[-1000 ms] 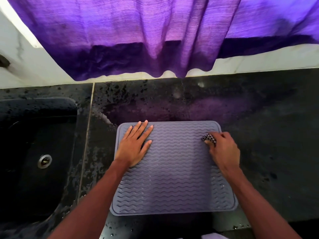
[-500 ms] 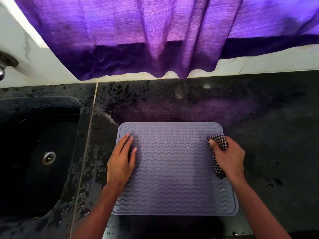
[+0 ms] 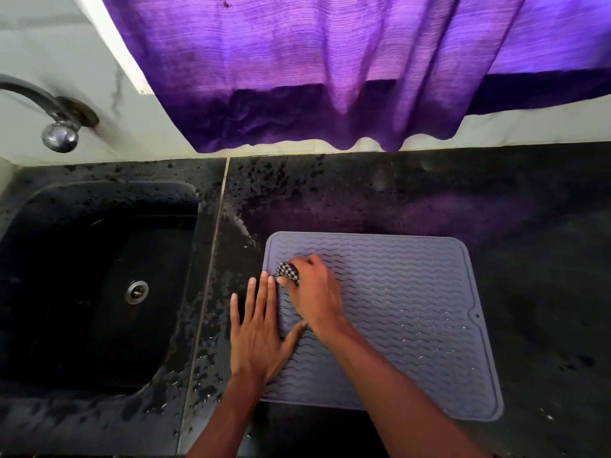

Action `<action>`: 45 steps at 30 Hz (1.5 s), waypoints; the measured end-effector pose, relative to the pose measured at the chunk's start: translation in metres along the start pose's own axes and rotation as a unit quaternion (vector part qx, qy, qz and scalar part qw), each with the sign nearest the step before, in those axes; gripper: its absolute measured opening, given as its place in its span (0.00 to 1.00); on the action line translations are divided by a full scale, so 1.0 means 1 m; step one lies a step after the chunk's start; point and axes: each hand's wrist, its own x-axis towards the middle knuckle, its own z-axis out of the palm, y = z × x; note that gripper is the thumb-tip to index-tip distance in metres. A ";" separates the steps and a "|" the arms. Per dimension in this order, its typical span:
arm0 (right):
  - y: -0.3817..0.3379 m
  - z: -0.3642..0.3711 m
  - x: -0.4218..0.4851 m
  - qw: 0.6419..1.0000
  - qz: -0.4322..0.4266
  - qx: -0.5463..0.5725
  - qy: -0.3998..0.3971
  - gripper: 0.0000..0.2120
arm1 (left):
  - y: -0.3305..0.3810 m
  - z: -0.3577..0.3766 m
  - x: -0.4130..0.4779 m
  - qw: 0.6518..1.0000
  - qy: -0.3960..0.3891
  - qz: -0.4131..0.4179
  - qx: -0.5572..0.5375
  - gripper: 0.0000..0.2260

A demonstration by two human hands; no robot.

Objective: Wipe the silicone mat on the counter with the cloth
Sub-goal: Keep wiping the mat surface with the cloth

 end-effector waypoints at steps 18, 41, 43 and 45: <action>0.077 -0.060 -0.030 0.988 0.109 -0.102 0.049 0.18 | 0.004 -0.003 -0.001 1.000 0.018 -0.008 -0.003 0.43; 0.053 -0.054 -0.025 0.990 0.089 -0.101 0.047 0.16 | 0.039 0.008 0.015 0.997 0.019 0.033 -0.066 0.36; 0.054 -0.052 -0.025 0.987 0.093 -0.123 0.033 0.17 | 0.038 0.008 0.015 0.997 0.021 0.030 -0.068 0.37; 0.064 -0.057 -0.027 0.987 0.099 -0.122 0.029 0.17 | 0.037 0.009 0.015 0.997 0.022 0.028 -0.066 0.37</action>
